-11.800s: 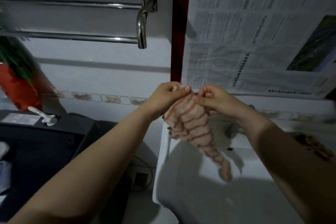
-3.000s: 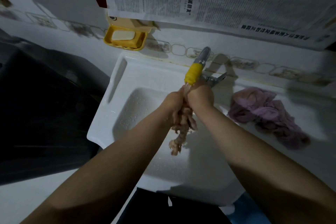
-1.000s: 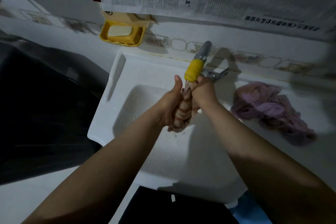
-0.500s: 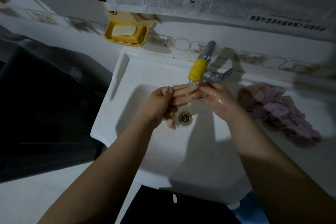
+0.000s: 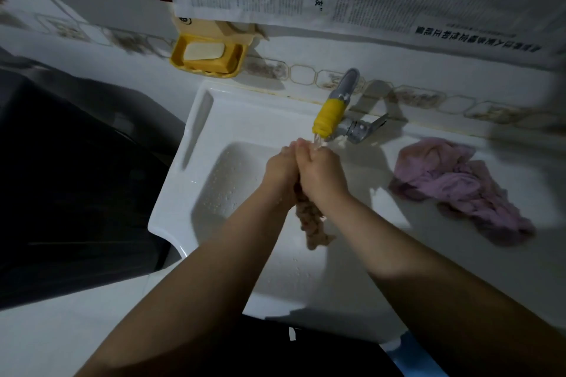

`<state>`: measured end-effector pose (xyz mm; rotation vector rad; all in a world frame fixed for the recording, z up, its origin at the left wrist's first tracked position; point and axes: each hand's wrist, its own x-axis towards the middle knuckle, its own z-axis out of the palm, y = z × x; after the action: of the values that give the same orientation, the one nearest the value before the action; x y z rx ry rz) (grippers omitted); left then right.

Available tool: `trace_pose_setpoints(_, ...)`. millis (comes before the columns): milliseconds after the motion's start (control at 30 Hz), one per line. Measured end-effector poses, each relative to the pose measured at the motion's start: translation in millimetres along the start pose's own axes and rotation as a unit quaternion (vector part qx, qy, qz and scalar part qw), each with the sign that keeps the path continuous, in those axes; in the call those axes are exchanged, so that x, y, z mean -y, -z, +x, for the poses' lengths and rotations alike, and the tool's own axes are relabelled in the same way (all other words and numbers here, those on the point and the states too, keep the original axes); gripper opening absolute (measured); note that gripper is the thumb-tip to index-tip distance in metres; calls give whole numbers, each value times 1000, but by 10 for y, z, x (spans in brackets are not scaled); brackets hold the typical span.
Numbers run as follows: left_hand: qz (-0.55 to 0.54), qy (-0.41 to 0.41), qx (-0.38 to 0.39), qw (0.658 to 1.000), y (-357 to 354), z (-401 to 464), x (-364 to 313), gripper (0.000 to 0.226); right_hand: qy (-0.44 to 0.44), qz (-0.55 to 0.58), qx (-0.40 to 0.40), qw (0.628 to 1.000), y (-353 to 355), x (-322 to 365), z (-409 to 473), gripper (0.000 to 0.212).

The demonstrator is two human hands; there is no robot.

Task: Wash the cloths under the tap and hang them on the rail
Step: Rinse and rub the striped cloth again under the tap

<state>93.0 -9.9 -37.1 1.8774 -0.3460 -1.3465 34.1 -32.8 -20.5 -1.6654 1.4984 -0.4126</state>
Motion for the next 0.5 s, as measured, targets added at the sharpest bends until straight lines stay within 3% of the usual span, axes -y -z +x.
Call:
trace_pose_setpoints(100,-116,67,18,991,-65,-68,82,25,-44,3,13,999,15,-145,121,39)
trace_pose_setpoints(167,-109,65,35,991,-115,-106,53,39,-64,33,-9,997,82,-176,222,31)
trace_pose_setpoints(267,-126,41,32,991,-76,-64,-10,30,-15,9,-31,999,63,-82,47,39)
trace_pose_setpoints(333,-159,50,53,985,-18,-108,-22,38,24,-28,-39,999,50,-26,-73,48)
trace_pose_setpoints(433,-163,84,197,963,108,-199,56,53,-35,14,-12,999,188,-116,143,41)
trace_pose_setpoints(500,-181,79,242,950,240,-225,76,55,-109,57,49,991,324,-216,270,44)
